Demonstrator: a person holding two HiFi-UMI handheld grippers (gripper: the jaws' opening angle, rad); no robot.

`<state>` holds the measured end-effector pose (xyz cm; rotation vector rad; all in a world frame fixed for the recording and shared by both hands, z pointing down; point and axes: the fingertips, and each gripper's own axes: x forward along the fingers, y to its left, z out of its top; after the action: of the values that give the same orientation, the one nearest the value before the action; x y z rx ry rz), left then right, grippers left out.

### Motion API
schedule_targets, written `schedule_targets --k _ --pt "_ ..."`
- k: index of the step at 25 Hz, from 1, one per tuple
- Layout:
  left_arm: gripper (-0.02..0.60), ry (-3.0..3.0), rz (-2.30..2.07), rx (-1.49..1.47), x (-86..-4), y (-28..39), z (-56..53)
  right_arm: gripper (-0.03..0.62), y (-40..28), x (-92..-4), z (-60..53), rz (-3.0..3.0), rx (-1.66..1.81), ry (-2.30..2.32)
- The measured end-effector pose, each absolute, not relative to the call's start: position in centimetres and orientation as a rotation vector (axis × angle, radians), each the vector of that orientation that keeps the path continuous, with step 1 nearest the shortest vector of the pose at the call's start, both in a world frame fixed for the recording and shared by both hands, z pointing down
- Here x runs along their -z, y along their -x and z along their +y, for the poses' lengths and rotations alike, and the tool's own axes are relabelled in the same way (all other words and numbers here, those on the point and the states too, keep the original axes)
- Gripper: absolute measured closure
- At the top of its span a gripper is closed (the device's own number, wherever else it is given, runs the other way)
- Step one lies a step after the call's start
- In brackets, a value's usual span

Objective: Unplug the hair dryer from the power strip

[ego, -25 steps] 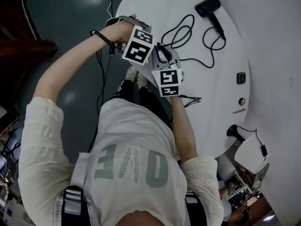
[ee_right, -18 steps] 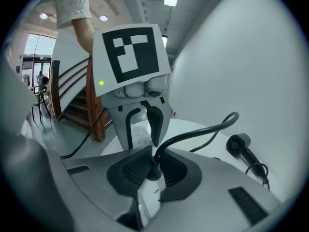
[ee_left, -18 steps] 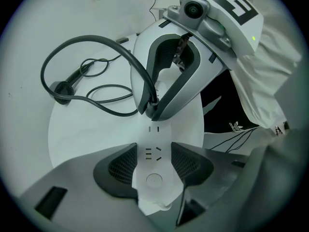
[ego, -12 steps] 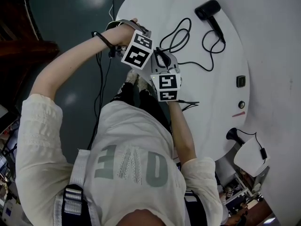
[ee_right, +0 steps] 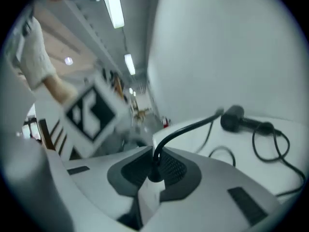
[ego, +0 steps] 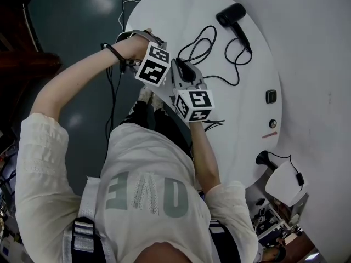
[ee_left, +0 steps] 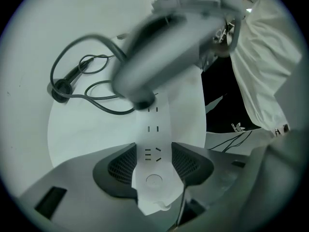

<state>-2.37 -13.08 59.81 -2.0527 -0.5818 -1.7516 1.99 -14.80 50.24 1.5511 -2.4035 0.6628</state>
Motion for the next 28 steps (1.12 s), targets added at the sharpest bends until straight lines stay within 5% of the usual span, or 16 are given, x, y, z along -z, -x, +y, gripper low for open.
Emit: schedule_targets --k 4,7,28 --pt "0.357 2.057 -0.603 1.742 -59.5 2.7 -13.5 0.545 -8.2 -34.8 -21.1 -2.559 -0.188 -1.802" --pt "0.357 2.019 -0.603 1.779 -59.9 2.6 -12.8 0.545 -10.1 -31.6 -20.6 -2.582 -0.103 -1.792" --pt "0.356 1.988 -0.601 1.803 -59.9 2.9 -12.9 0.543 -9.3 -41.4 -17.4 -2.414 -0.361 -1.673"
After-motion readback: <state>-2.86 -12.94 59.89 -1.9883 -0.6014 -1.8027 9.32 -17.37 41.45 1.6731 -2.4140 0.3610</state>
